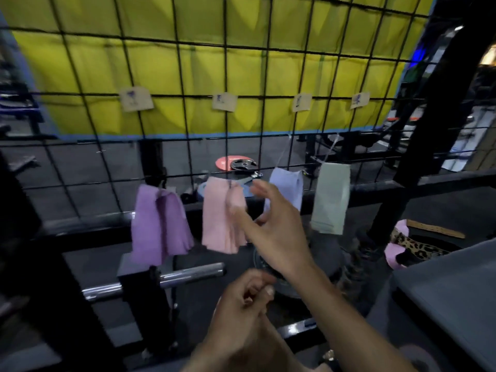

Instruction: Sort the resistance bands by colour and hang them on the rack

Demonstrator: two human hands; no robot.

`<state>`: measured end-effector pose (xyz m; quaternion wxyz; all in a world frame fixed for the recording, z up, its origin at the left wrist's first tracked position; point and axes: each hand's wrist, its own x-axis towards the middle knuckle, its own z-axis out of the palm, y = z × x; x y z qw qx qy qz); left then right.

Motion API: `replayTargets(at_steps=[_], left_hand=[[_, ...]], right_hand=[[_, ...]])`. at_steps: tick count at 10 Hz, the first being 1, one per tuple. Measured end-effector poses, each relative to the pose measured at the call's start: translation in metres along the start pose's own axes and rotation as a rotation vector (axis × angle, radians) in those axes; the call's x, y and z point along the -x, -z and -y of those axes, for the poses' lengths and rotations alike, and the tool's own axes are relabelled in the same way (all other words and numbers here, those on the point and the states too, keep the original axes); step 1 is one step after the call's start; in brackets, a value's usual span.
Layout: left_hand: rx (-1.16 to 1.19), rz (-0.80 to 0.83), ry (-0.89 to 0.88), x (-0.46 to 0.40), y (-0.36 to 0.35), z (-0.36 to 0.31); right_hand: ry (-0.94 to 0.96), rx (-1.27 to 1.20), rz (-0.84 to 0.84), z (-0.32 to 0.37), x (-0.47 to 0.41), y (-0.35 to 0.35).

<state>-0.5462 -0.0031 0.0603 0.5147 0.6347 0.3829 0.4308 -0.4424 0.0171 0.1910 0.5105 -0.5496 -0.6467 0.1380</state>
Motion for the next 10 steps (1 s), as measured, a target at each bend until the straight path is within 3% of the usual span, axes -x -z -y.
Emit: replayTargets(at_steps=[2,4,5,6,7,8,9,10], left_hand=[[-0.017,-0.081,-0.101,0.022,0.052,-0.022],[-0.067,-0.326,-0.251,0.032,0.095,-0.036],[-0.090,-0.479,-0.326,0.034,0.120,-0.039],[-0.082,-0.574,-0.380,0.038,0.140,-0.041],[-0.177,-0.579,-0.421,0.038,0.153,-0.052],[-0.360,-0.480,-0.395,0.026,0.159,-0.052],[-0.533,-0.469,-0.411,0.025,0.163,-0.048],[-0.518,-0.489,-0.513,0.033,0.155,-0.055]], right_hand=[[-0.114,0.000,-0.009,0.009,-0.021,-0.039],[-0.151,-0.061,-0.023,-0.007,-0.034,-0.044],[-0.114,-0.012,-0.084,-0.008,-0.026,-0.047],[-0.031,0.039,-0.280,0.003,-0.006,-0.050],[0.138,0.000,-0.272,0.020,0.010,-0.062],[0.173,0.007,-0.003,0.031,0.017,-0.086],[0.165,-0.007,0.076,0.025,0.022,-0.098],[0.116,-0.136,0.075,0.022,0.026,-0.083]])
